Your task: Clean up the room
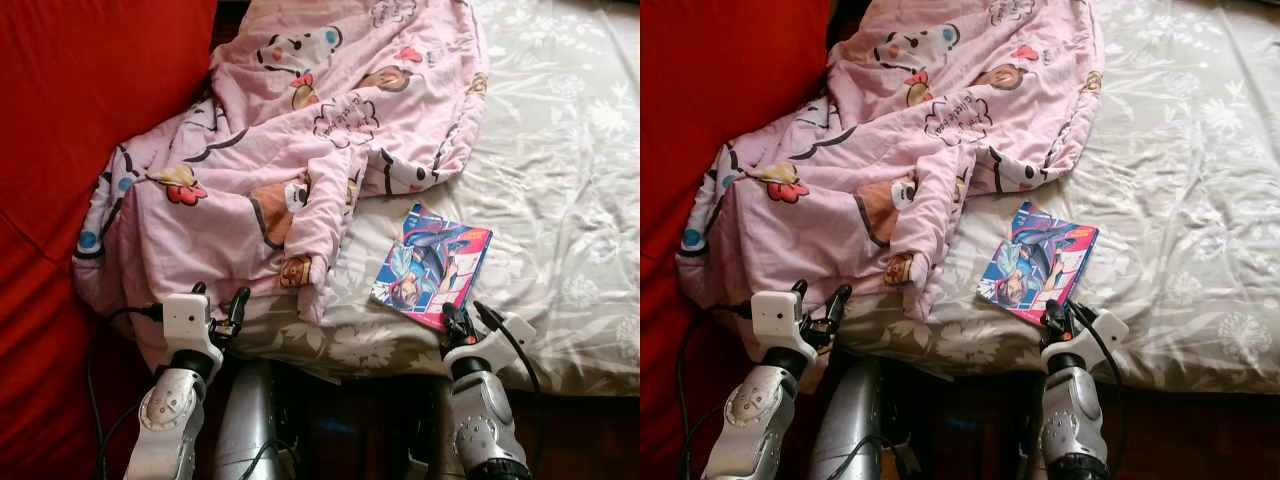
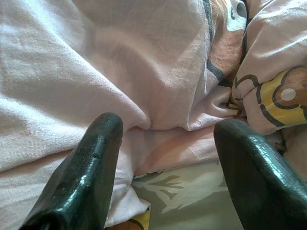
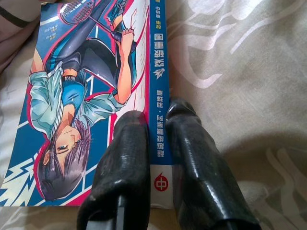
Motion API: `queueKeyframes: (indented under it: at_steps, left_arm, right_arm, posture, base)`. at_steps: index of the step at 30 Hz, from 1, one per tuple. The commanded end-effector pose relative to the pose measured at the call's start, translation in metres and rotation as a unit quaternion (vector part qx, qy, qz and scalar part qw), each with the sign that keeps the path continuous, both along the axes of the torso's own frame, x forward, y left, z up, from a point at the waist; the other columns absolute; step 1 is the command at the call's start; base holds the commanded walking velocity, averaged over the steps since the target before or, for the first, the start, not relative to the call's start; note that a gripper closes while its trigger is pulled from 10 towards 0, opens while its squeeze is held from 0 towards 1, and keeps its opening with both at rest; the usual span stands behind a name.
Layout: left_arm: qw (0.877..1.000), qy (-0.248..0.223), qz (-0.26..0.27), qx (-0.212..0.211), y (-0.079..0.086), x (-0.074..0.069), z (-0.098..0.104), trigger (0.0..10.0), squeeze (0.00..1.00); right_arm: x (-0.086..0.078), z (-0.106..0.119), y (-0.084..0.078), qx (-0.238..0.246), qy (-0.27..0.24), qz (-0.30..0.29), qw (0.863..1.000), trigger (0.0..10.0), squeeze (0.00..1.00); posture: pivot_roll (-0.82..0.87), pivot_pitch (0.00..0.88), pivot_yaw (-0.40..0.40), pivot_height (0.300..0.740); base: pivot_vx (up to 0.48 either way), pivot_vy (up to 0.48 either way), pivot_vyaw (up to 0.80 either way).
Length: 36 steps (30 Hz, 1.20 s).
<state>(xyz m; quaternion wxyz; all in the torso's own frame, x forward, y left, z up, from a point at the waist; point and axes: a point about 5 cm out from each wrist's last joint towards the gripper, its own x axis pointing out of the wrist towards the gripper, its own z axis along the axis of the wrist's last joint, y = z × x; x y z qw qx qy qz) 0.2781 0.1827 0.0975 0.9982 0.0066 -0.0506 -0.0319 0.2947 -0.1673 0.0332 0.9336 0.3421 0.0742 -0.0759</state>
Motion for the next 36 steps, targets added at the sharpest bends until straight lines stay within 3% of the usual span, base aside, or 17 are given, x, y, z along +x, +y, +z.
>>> queueKeyframes:
  at_steps: [1, 2, 8, 9, 10, 11, 12, 13, 15, 16, 17, 18, 22, 23, 33, 36]
  left_arm:
    - [1.000, 0.016, 0.006, 0.005, 0.003, -0.006, -0.009, 10.0, 0.00]
    - [1.000, 0.017, 0.005, 0.005, 0.002, -0.006, -0.009, 10.0, 0.00]
    - [1.000, 0.018, 0.006, 0.006, 0.003, -0.007, -0.010, 10.0, 0.00]
    - [1.000, 0.018, 0.006, 0.006, 0.003, -0.007, -0.010, 10.0, 0.00]
    - [1.000, 0.018, 0.006, 0.006, 0.003, -0.007, -0.010, 10.0, 0.00]
    - [1.000, 0.018, 0.006, 0.006, 0.003, -0.007, -0.010, 10.0, 0.00]
    - [1.000, 0.018, 0.006, 0.006, 0.003, -0.007, -0.010, 10.0, 0.00]
    - [1.000, 0.018, 0.006, 0.006, 0.003, -0.007, -0.010, 10.0, 0.00]
    - [1.000, 0.019, 0.005, 0.006, 0.003, -0.007, -0.010, 10.0, 0.00]
    - [1.000, 0.019, 0.005, 0.006, 0.003, -0.007, -0.010, 10.0, 0.00]
    - [1.000, 0.019, 0.005, 0.006, 0.002, -0.007, -0.010, 10.0, 0.00]
    - [1.000, 0.019, 0.005, 0.006, 0.002, -0.007, -0.010, 10.0, 0.00]
    - [1.000, 0.019, 0.006, 0.007, 0.003, -0.007, -0.010, 10.0, 0.00]
    - [1.000, 0.019, 0.006, 0.007, 0.003, -0.007, -0.010, 10.0, 0.00]
    - [1.000, 0.019, 0.007, 0.008, 0.003, -0.006, -0.010, 10.0, 0.00]
    - [1.000, 0.020, 0.007, 0.008, 0.003, -0.006, -0.010, 10.0, 0.00]
  right_arm:
    - [-0.020, -0.026, 0.003, 0.011, 0.061, 0.001, 0.998, 4.5, 0.00]
    - [-0.019, -0.025, 0.003, 0.003, 0.057, 0.008, 0.998, 10.0, 0.00]
    - [-0.018, -0.024, 0.004, -0.002, 0.059, 0.014, 0.998, 10.0, 0.00]
    - [-0.018, -0.024, 0.004, -0.002, 0.059, 0.014, 0.998, 10.0, 0.24]
    - [-0.018, -0.024, 0.004, -0.003, 0.059, 0.014, 0.998, 10.0, 0.24]
    - [-0.018, -0.024, 0.004, -0.004, 0.058, 0.014, 0.998, 10.0, 0.79]
    - [-0.018, -0.024, 0.003, -0.004, 0.058, 0.013, 0.998, 10.0, 0.79]
    - [-0.018, -0.024, 0.004, -0.005, 0.058, 0.013, 0.998, 10.0, 0.93]
    - [-0.017, -0.024, 0.003, -0.009, 0.058, 0.013, 0.998, 10.0, 0.80]
    - [-0.017, -0.024, 0.003, -0.010, 0.059, 0.013, 0.998, 10.0, 0.08]
    - [-0.017, -0.024, 0.002, -0.011, 0.060, 0.012, 0.998, 10.0, 0.08]
    - [-0.017, -0.024, 0.002, -0.011, 0.060, 0.012, 0.998, 10.0, 0.00]
    - [-0.017, -0.023, 0.002, -0.009, 0.056, 0.013, 0.998, 10.0, 0.00]
    - [-0.017, -0.023, 0.002, -0.009, 0.055, 0.013, 0.998, 0.0, 0.00]
    - [-0.012, -0.015, 0.001, -0.021, 0.032, 0.010, 0.999, 0.0, 0.00]
    - [-0.008, -0.003, -0.002, -0.069, -0.001, 0.006, 0.998, 0.0, 0.00]
  posture:
    - [0.05, 0.306, 0.037, 0.582]
    - [0.05, 0.306, 0.037, 0.582]
    - [0.05, 0.306, 0.037, 0.582]
    - [0.06, 0.307, 0.037, 0.582]
    - [0.06, 0.307, 0.037, 0.582]
    - [0.06, 0.307, 0.037, 0.582]
    - [0.06, 0.307, 0.037, 0.582]
    - [0.05, 0.307, 0.037, 0.582]
    - [0.05, 0.307, 0.038, 0.582]
    - [0.05, 0.307, 0.038, 0.582]
    - [0.05, 0.307, 0.038, 0.582]
    - [0.05, 0.306, 0.038, 0.582]
    - [0.06, 0.307, 0.038, 0.582]
    - [0.06, 0.307, 0.038, 0.582]
    - [0.06, 0.307, 0.039, 0.582]
    - [0.06, 0.307, 0.039, 0.582]
  base:
    - [0.000, 0.000, 0.00]
    - [0.000, 0.000, 0.00]
    - [0.000, 0.000, 0.00]
    - [0.000, 0.000, 0.00]
    - [0.000, 0.000, 0.00]
    - [0.000, 0.000, 0.00]
    - [0.000, 0.000, 0.00]
    - [0.000, 0.000, 0.00]
    - [0.000, 0.000, 0.00]
    - [0.000, 0.000, 0.00]
    - [0.000, 0.000, 0.00]
    - [0.000, 0.000, 0.00]
    - [0.000, 0.000, 0.00]
    - [0.000, 0.000, 0.00]
    - [0.000, 0.000, 0.00]
    - [0.000, 0.000, 0.00]
